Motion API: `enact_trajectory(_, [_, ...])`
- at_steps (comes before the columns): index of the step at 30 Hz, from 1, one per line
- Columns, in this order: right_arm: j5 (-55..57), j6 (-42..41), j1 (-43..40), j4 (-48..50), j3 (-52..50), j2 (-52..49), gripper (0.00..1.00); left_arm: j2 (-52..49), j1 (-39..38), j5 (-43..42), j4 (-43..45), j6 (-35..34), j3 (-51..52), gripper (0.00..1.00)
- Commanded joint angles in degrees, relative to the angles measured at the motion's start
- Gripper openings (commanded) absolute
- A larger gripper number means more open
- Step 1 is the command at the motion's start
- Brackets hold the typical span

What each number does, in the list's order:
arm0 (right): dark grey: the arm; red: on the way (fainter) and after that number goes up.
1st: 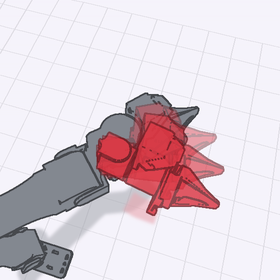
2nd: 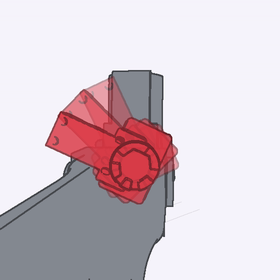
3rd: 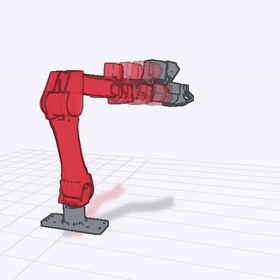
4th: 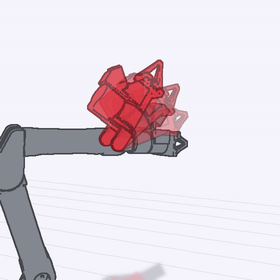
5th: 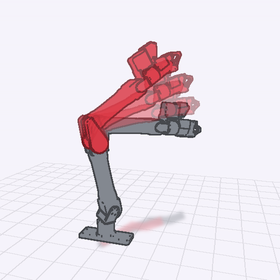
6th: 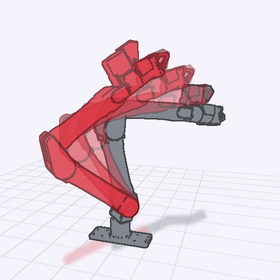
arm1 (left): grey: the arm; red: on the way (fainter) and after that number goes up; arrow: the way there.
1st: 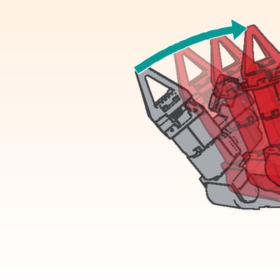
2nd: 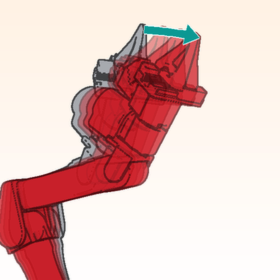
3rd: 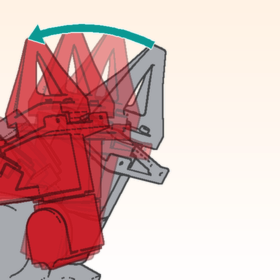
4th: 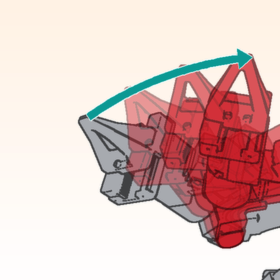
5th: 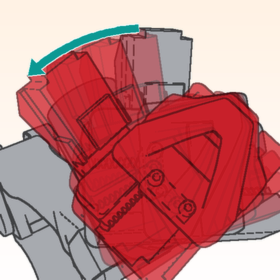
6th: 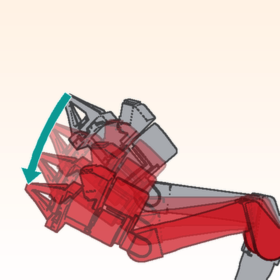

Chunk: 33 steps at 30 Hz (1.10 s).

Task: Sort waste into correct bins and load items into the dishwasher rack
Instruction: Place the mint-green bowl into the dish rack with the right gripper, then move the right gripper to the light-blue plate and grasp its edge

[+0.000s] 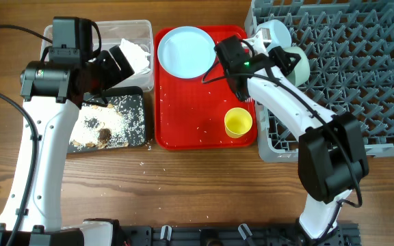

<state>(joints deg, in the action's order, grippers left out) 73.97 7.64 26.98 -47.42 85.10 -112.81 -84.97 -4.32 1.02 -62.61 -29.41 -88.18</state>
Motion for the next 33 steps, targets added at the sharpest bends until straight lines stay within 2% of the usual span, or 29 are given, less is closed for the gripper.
enact_trajectory(1, [-2.75, 1.57, 1.86, -0.22, -0.39, -1.29, 0.17, -0.11, 0.20, 0.57, 0.17, 0.68, 0.00, 1.00])
enact_trajectory(3, [-3.85, 3.34, 2.80, -0.09, -0.37, -1.29, 0.27, -0.11, 0.20, 0.57, 0.17, 0.68, 0.00, 1.00])
enact_trajectory(5, [-6.58, 4.00, 3.78, 0.02, -0.37, -1.29, 0.54, -0.11, 0.20, 0.57, 0.17, 0.68, 0.00, 1.00])
enact_trajectory(7, [-11.47, 4.59, 4.35, 0.11, -0.35, -0.94, 0.72, -0.11, 0.20, 0.57, 0.17, 0.68, 0.00, 1.00])
enact_trajectory(13, [-25.51, 2.32, 4.72, -0.09, 2.86, 3.17, 1.00, -0.11, 0.20, 0.57, 0.20, 0.68, 0.00, 1.00])
enact_trajectory(16, [-36.81, 0.92, 4.72, -0.11, 4.76, 7.78, 1.00, -0.11, 0.20, 0.57, 0.17, 0.68, 0.00, 1.00])
enact_trajectory(20, [-59.28, 1.25, 4.72, 1.27, 5.11, 13.60, 1.00, -0.11, 0.20, 0.57, 0.17, 0.68, 0.00, 1.00])
enact_trajectory(25, [-87.03, 1.11, 4.68, 3.52, 4.94, 13.79, 1.00, -0.11, 0.20, 0.57, 0.17, 0.68, 0.00, 1.00])
enact_trajectory(26, [-89.11, -0.92, 4.61, 5.22, 4.74, 13.70, 1.00, -0.11, 0.20, 0.57, 0.17, 0.68, 0.00, 1.00])
enact_trajectory(29, [-89.11, -14.86, 4.46, 10.88, 3.82, 13.60, 1.00, -0.11, 0.20, 0.57, 0.20, 0.68, 0.00, 1.00])
enact_trajectory(32, [-89.00, -23.85, 4.48, 13.44, 3.58, 13.60, 0.99, -0.11, 0.20, 0.57, 0.17, 0.68, 0.00, 1.00])
enact_trajectory(33, [-86.79, -27.34, 4.52, 13.44, 3.54, 13.60, 0.93, -0.11, 0.20, 0.57, 0.17, 0.68, 0.00, 1.00])
